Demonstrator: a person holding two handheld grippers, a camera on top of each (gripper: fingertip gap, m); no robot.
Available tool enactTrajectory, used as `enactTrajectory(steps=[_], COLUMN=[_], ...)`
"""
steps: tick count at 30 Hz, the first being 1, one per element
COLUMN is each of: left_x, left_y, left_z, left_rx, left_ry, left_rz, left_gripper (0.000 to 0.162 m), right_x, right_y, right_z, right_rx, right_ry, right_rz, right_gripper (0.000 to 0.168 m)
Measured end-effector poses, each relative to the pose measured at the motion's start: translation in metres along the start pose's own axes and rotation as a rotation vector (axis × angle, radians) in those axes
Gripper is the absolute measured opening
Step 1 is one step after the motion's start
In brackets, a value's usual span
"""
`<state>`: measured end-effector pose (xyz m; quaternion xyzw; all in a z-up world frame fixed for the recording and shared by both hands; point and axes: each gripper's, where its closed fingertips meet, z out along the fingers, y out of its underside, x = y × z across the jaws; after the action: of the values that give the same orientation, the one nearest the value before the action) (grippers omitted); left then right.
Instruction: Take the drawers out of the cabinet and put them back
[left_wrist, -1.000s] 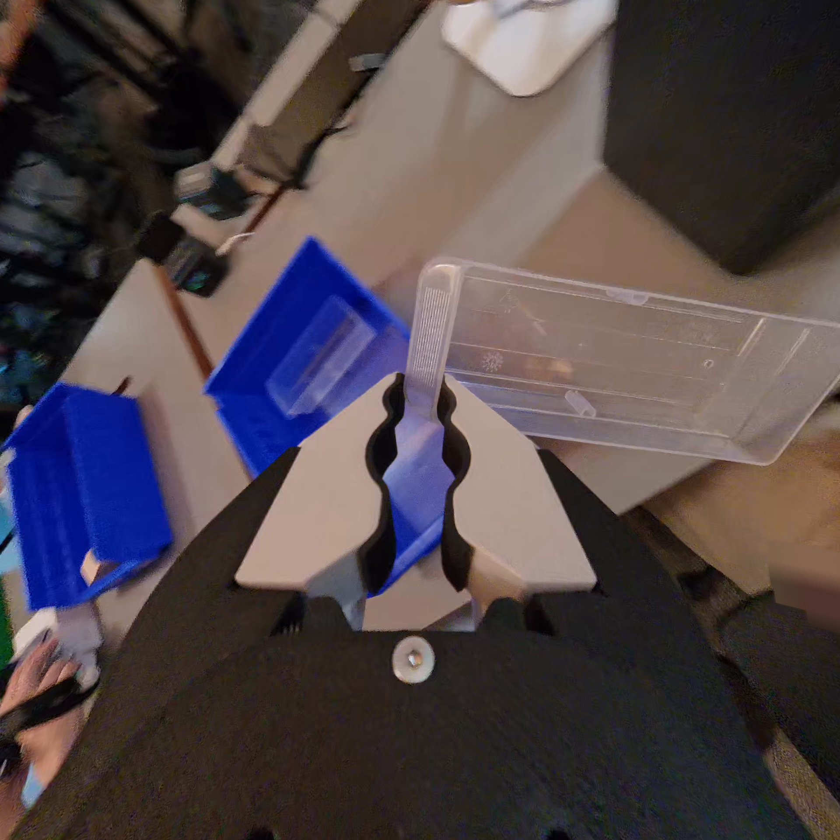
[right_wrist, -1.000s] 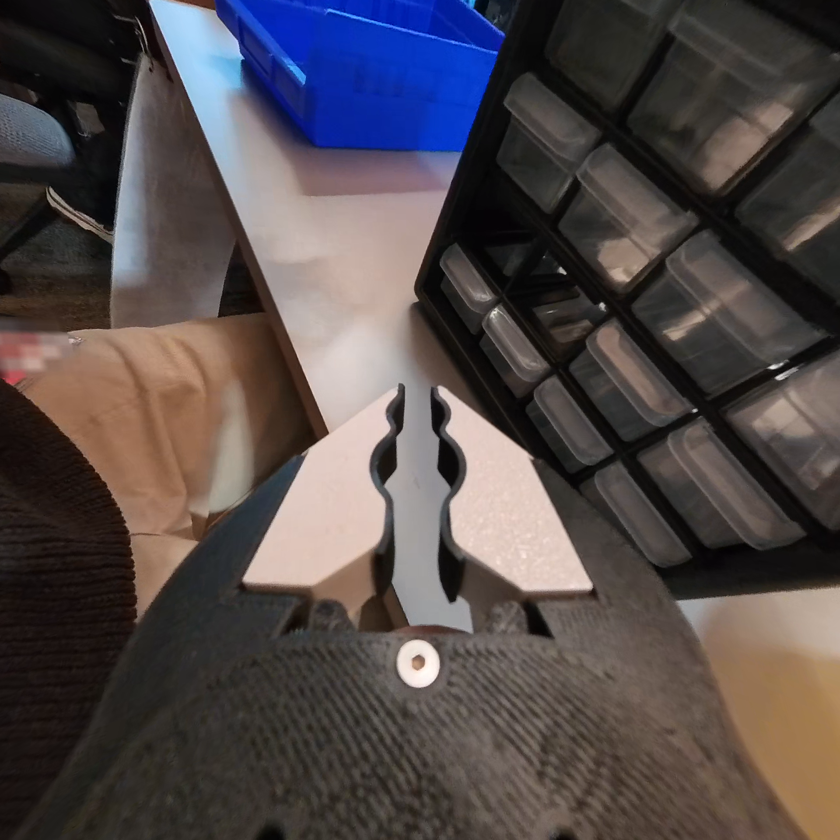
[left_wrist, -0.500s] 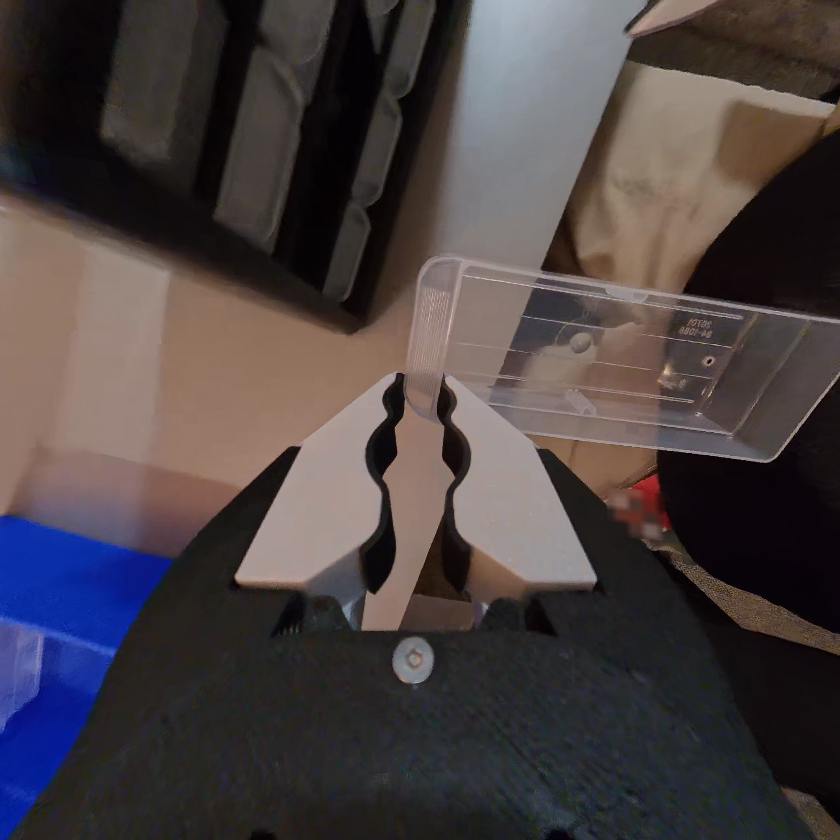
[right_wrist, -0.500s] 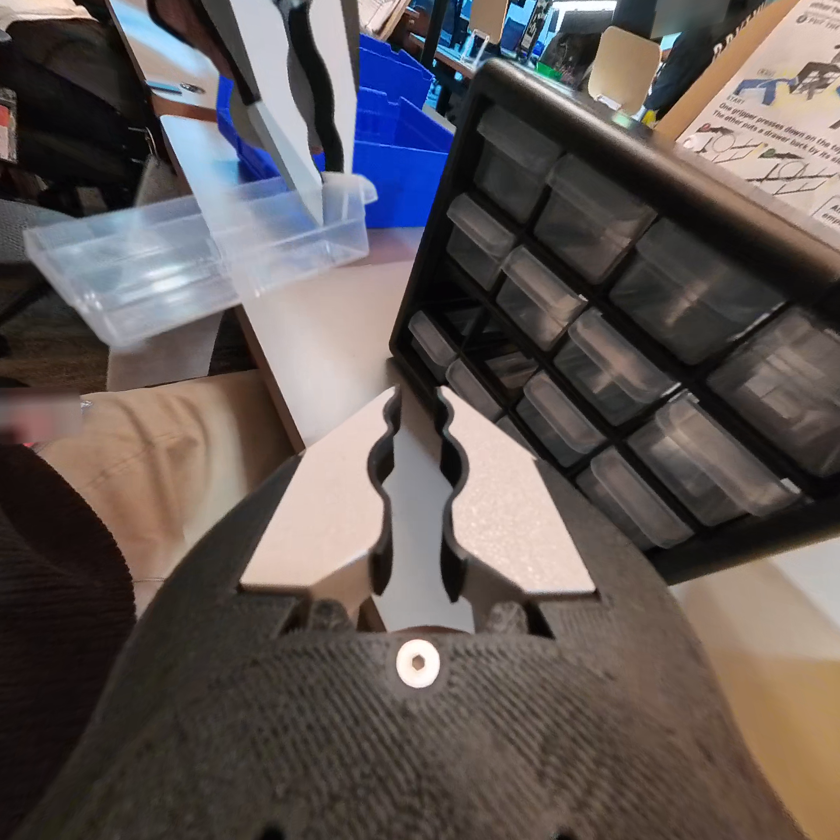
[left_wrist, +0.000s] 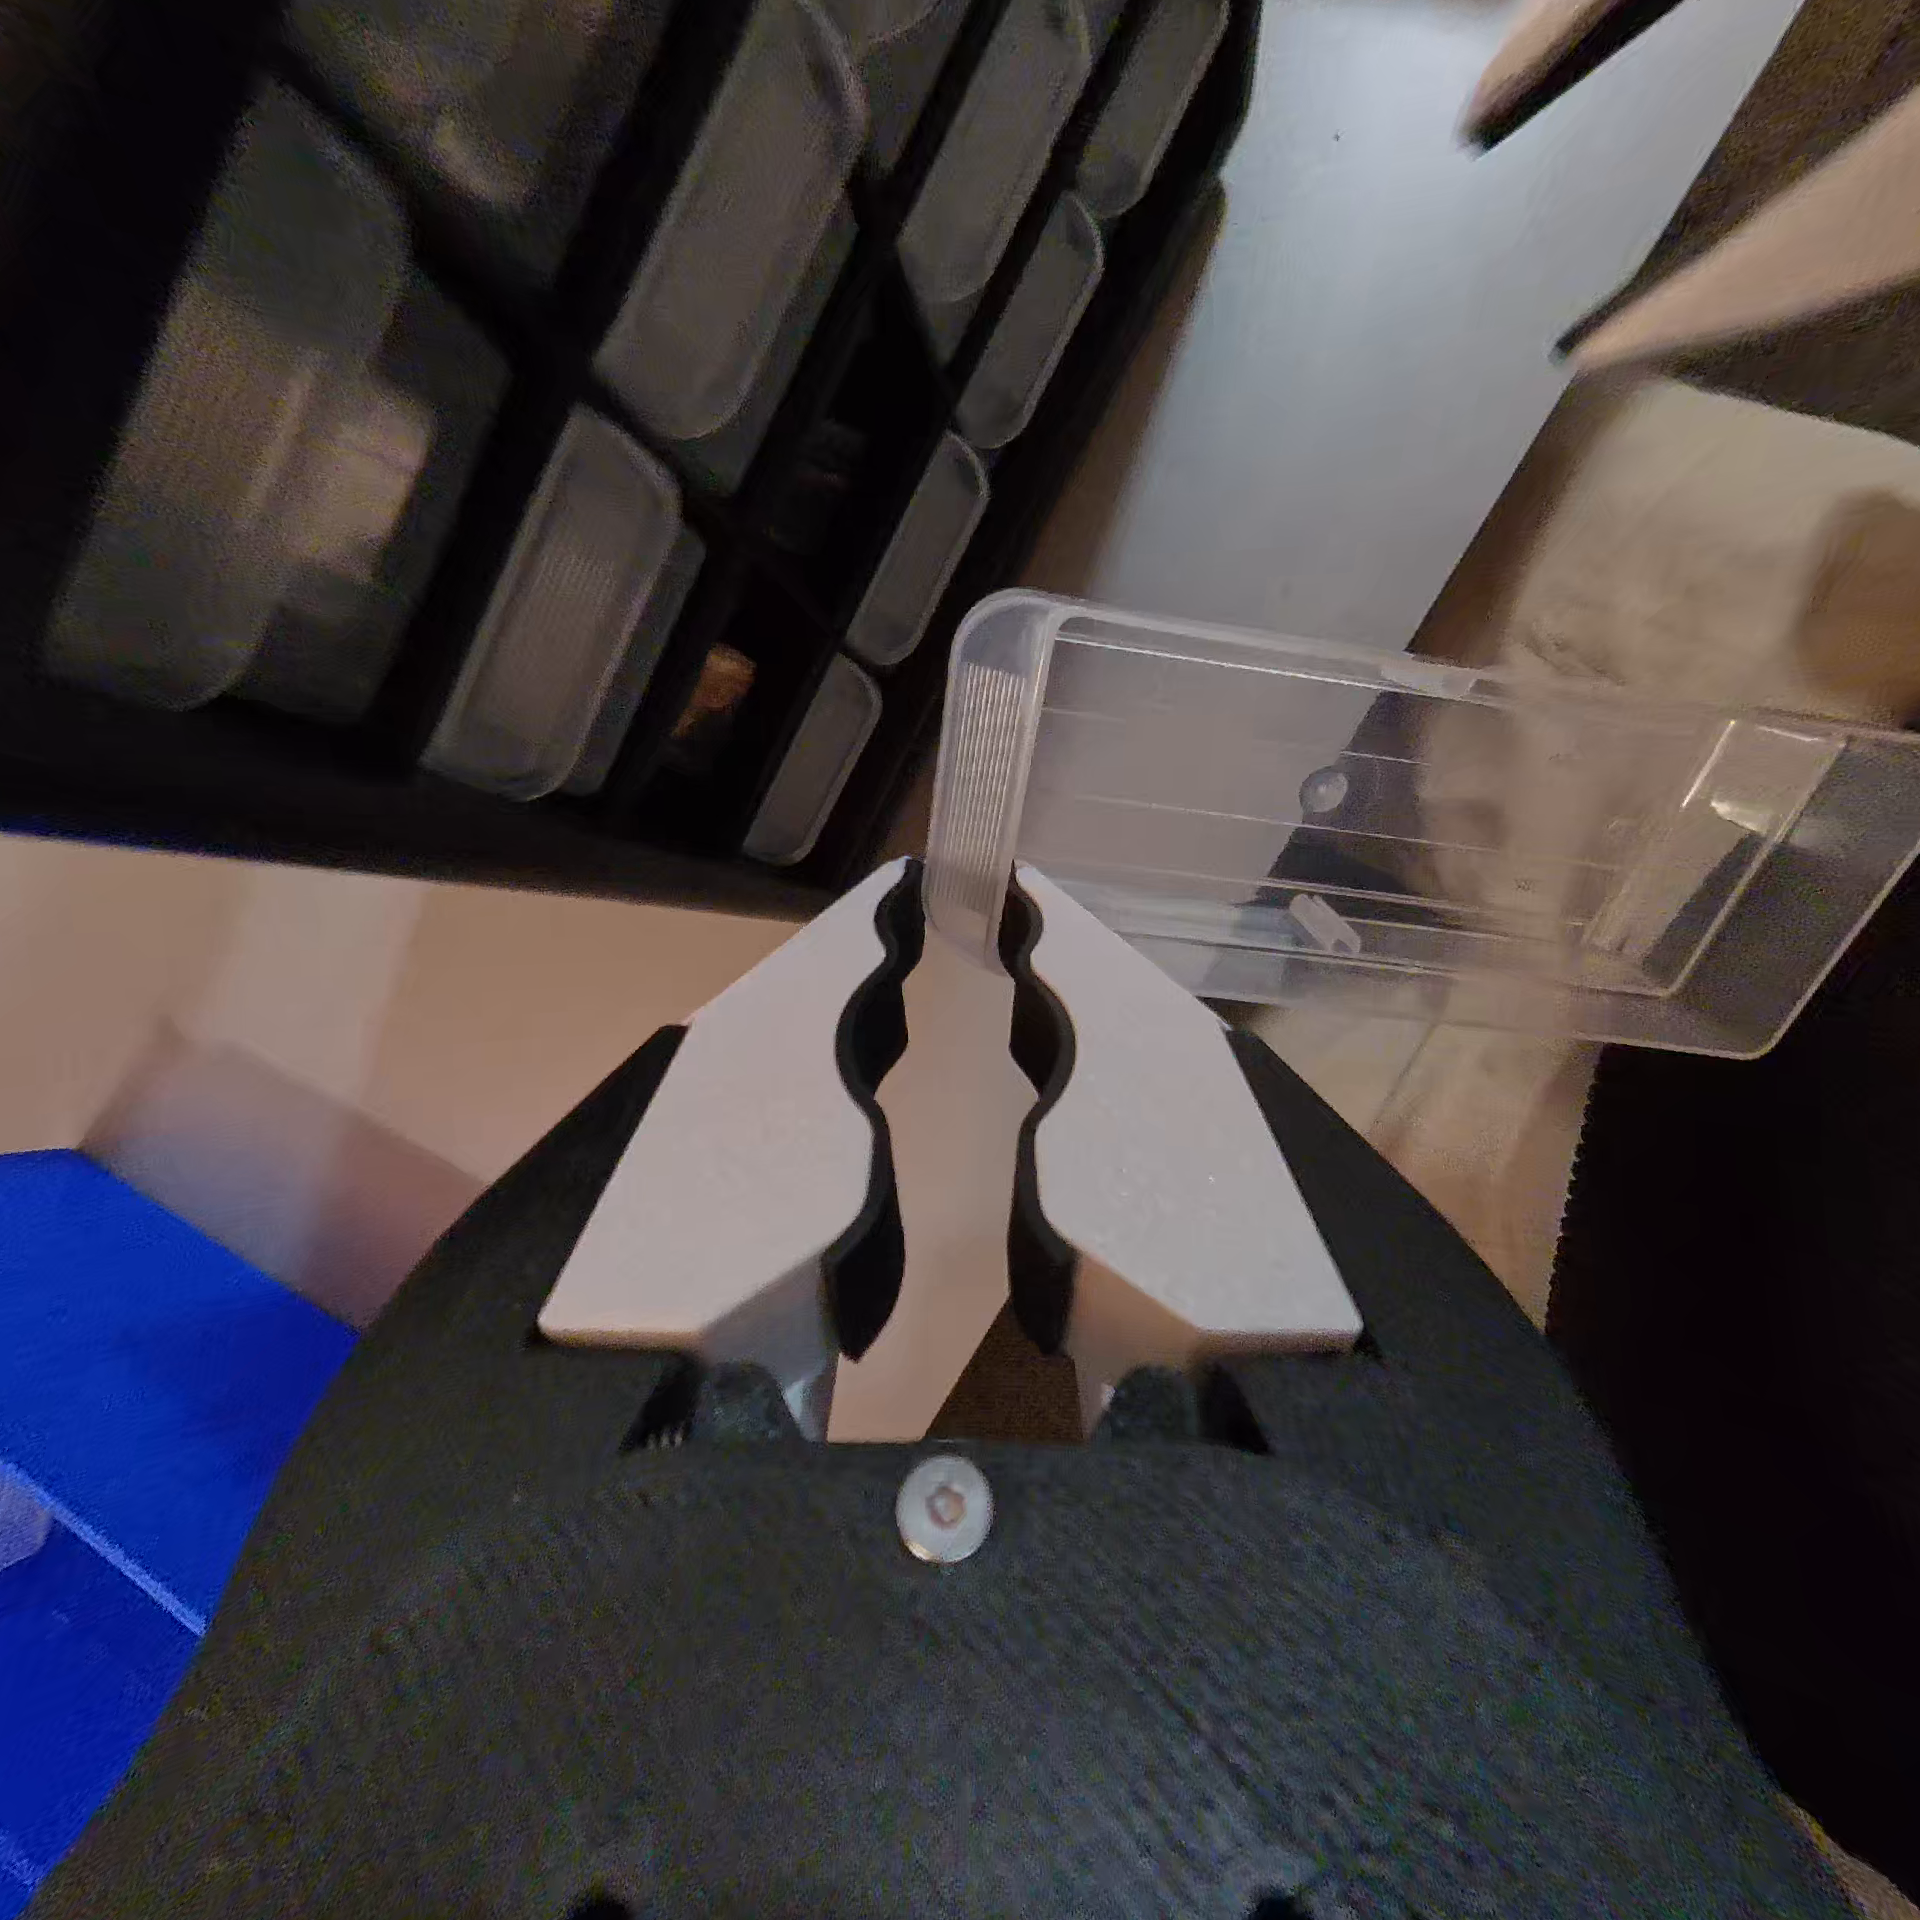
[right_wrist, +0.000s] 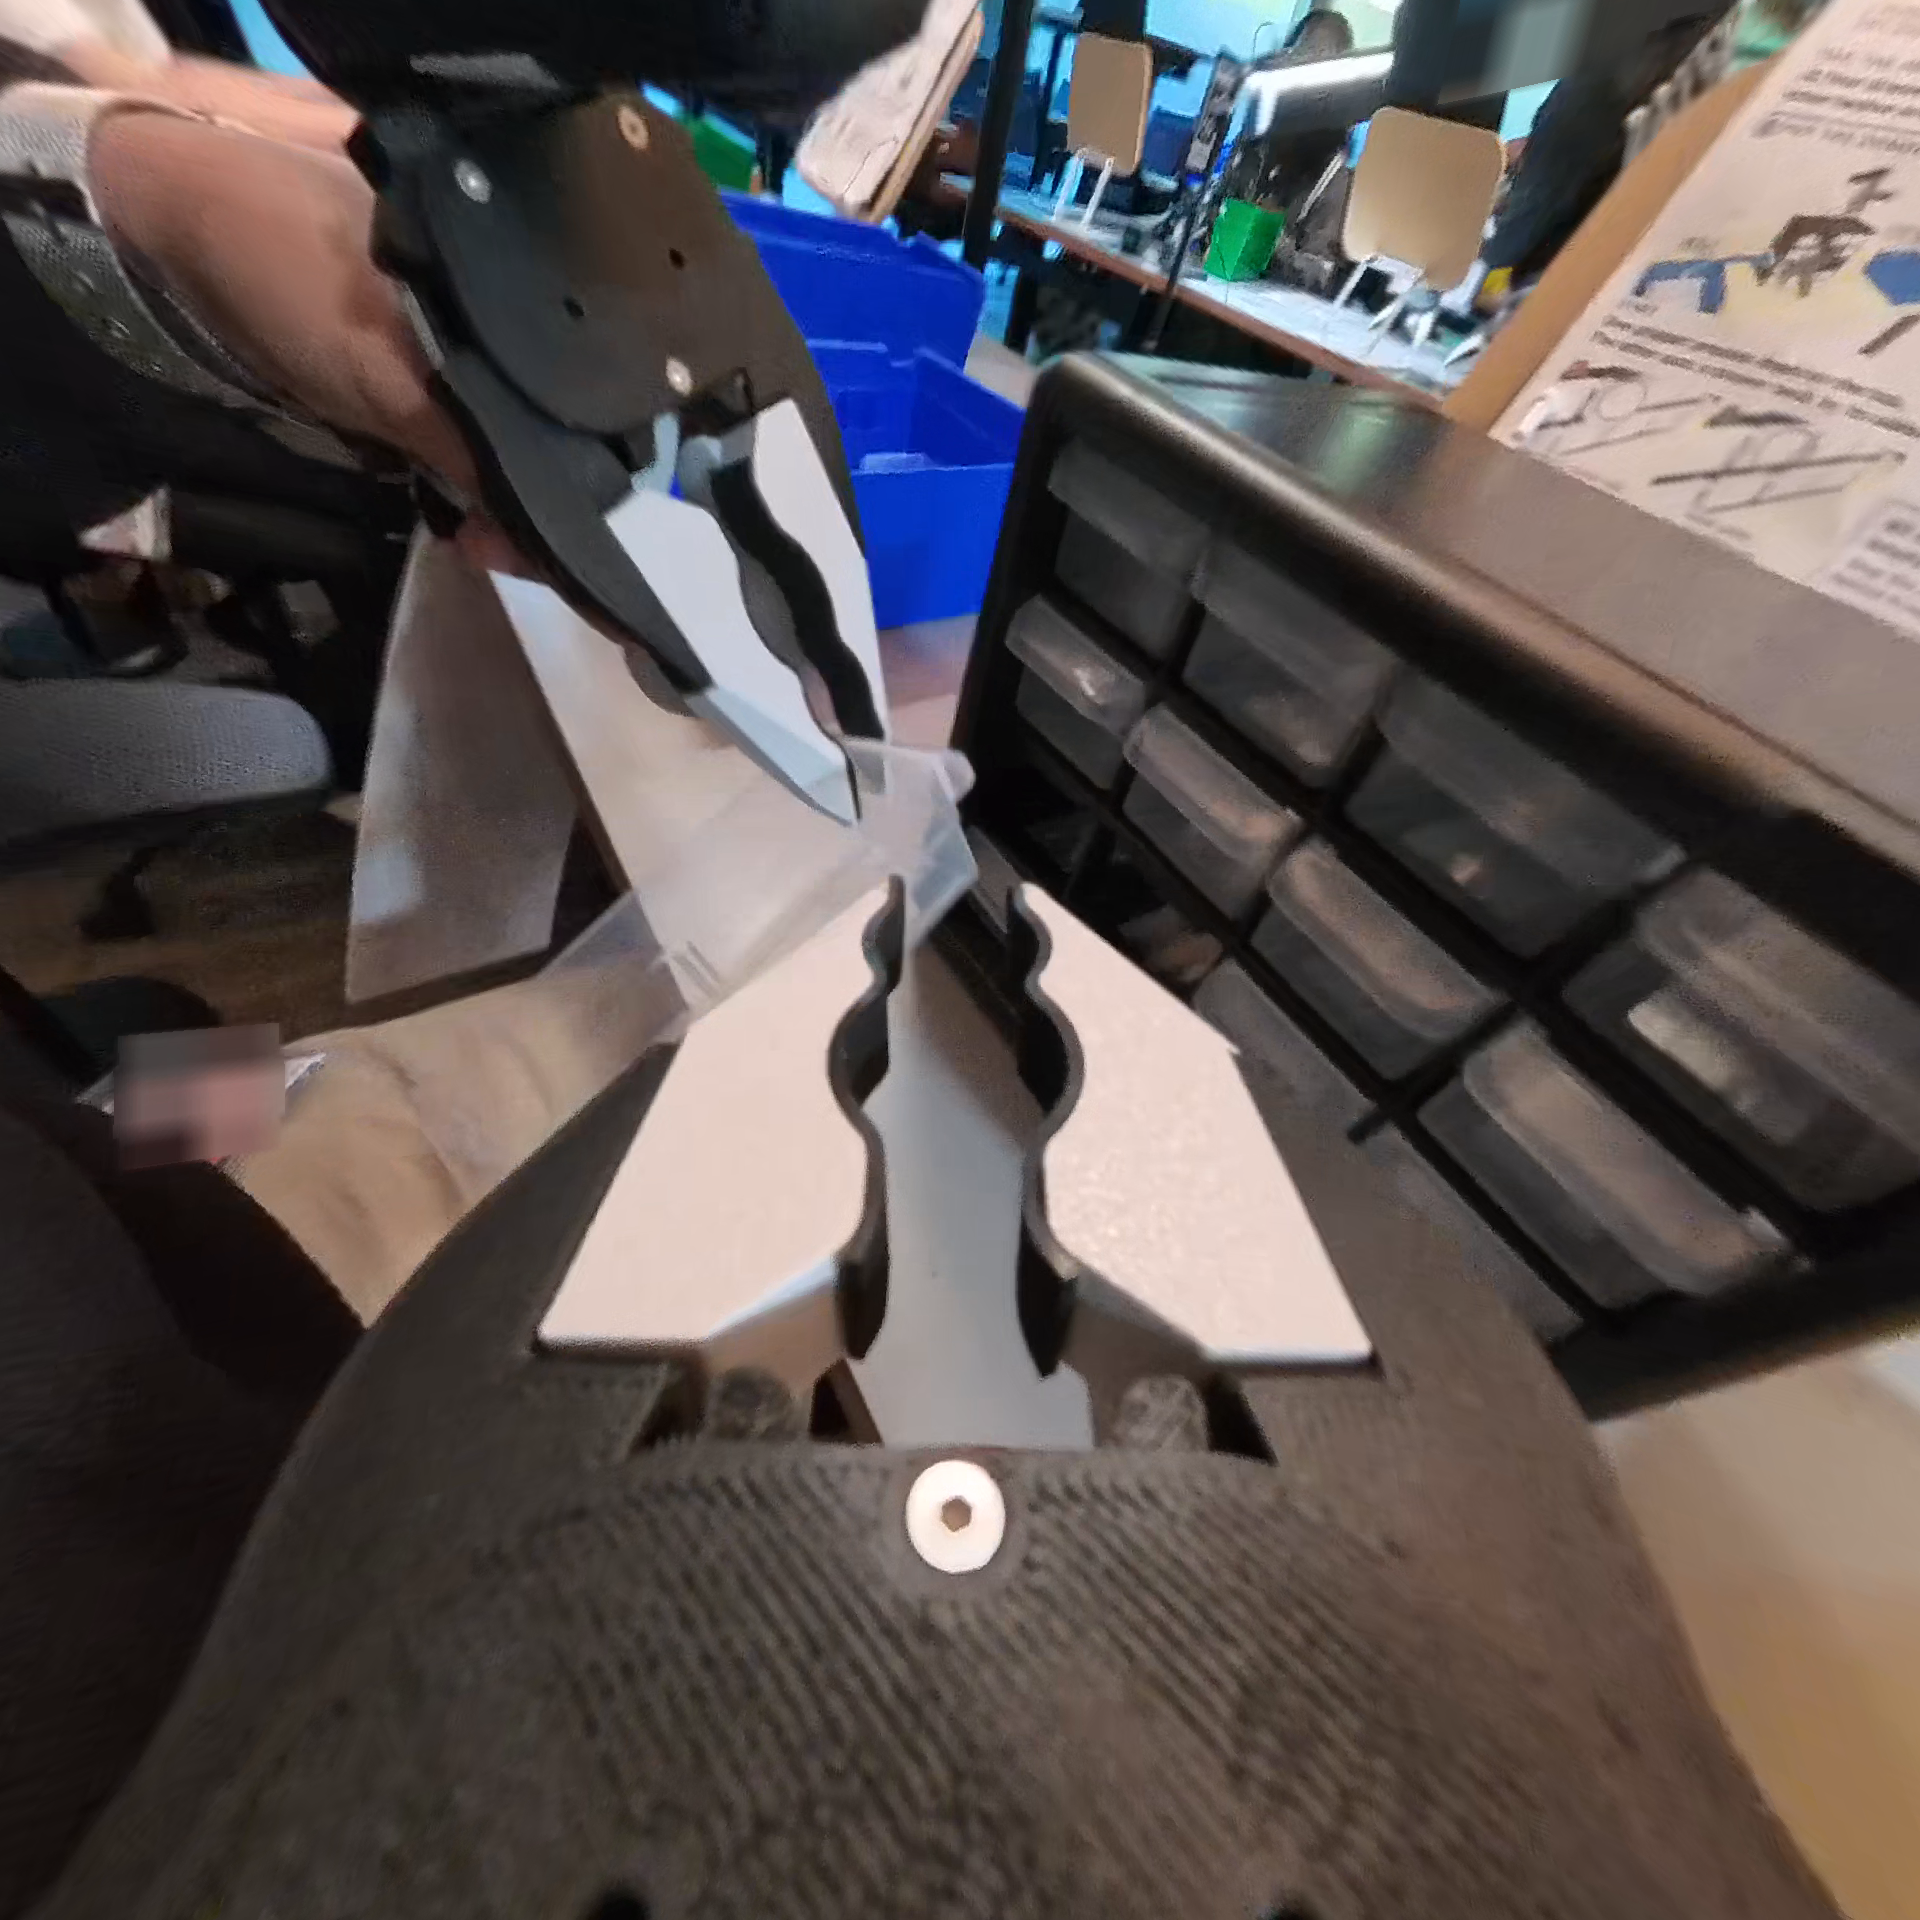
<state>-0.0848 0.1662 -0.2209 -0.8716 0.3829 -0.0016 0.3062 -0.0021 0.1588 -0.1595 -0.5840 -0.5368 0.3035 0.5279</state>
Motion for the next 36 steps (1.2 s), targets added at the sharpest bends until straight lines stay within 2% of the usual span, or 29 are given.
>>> enactTrajectory(steps=[2, 5, 9, 13, 15, 18, 21, 29, 33, 36], left_x=[0.011, 0.027, 0.038, 0.049, 0.052, 0.054, 0.053, 0.056, 0.05, 0.052], left_y=[0.0, -0.003, -0.001, -0.005, -0.006, -0.004, -0.01, -0.022, -0.028, -0.029], left_z=[0.004, 0.006, 0.006, 0.005, 0.006, 0.008, 0.006, -0.015, -0.032, -0.044], left_rx=[-0.018, -0.046, -0.108, -0.112, -0.108, -0.099, -0.041, 0.179, 0.326, 0.423], left_ry=[-0.01, 0.014, 0.01, 0.04, 0.054, 0.076, 0.097, 0.295, 0.418, 0.552], left_rz=[0.031, 0.065, 0.138, 0.157, 0.158, 0.152, 0.049, -0.202, -0.351, -0.449], left_gripper=[0.014, 0.014, 0.014, 0.014, 0.014, 0.015, 0.018, 0.051, 0.056, 0.06], right_x=[-0.009, -0.012, -0.021, -0.025, -0.03, -0.033, -0.032, -0.034, -0.017, -0.018], right_y=[0.001, 0.002, 0.018, 0.035, 0.038, 0.041, 0.042, 0.035, 0.039, 0.03], right_z=[0.009, 0.023, 0.033, 0.035, 0.036, 0.034, 0.03, 0.02, 0.013, 0.003], right_rx=[-0.077, -0.15, -0.293, -0.414, -0.417, -0.419, -0.402, -0.298, -0.301, -0.213], right_ry=[-0.017, -0.018, -0.104, -0.137, -0.159, -0.191, -0.223, -0.37, -0.335, -0.378], right_rz=[-0.066, -0.169, -0.182, -0.233, -0.249, -0.266, -0.253, -0.099, -0.18, -0.222], right_gripper=[0.026, 0.028, 0.036, 0.032, 0.02, 0.017, 0.014, 0.012, 0.012, 0.012])
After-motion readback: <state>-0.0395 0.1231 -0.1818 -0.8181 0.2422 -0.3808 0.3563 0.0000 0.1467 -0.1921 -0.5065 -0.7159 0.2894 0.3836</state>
